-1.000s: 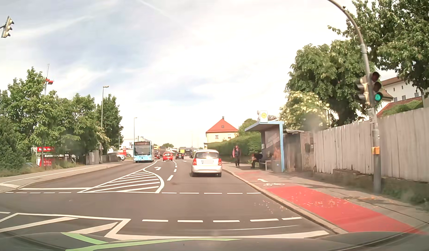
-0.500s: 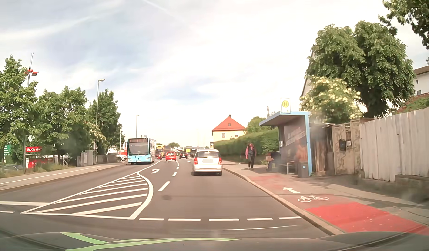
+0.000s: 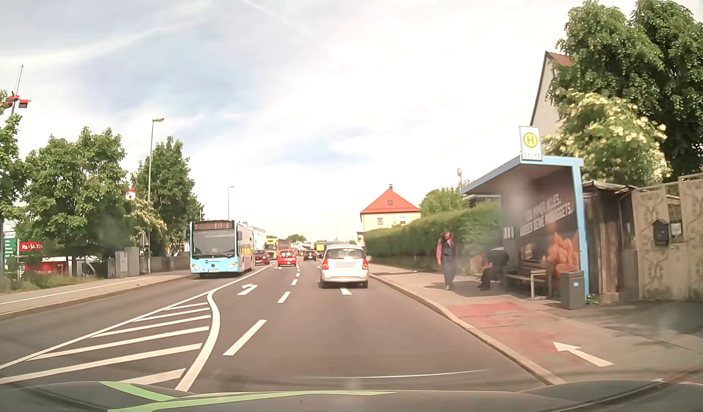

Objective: Follow the waypoints while adhering to traffic rules and regulations

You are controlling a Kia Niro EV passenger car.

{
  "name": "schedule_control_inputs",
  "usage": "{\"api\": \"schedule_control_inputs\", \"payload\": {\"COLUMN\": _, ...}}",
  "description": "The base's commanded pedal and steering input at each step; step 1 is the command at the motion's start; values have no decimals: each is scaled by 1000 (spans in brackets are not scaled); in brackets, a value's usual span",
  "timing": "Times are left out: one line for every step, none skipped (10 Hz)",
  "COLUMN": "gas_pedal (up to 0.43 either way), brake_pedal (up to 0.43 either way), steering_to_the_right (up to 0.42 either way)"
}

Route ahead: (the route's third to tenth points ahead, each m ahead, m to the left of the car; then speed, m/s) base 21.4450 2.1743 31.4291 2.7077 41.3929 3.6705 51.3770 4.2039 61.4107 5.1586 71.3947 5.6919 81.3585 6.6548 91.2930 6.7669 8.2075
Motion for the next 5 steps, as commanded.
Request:
{"api": "schedule_control_inputs", "payload": {"gas_pedal": 138, "brake_pedal": 0, "steering_to_the_right": -32}}
{"api": "schedule_control_inputs", "payload": {"gas_pedal": 130, "brake_pedal": 0, "steering_to_the_right": -31}}
{"api": "schedule_control_inputs", "payload": {"gas_pedal": 130, "brake_pedal": 0, "steering_to_the_right": -28}}
{"api": "schedule_control_inputs", "payload": {"gas_pedal": 118, "brake_pedal": 0, "steering_to_the_right": -25}}
{"api": "schedule_control_inputs", "payload": {"gas_pedal": 118, "brake_pedal": 0, "steering_to_the_right": -19}}
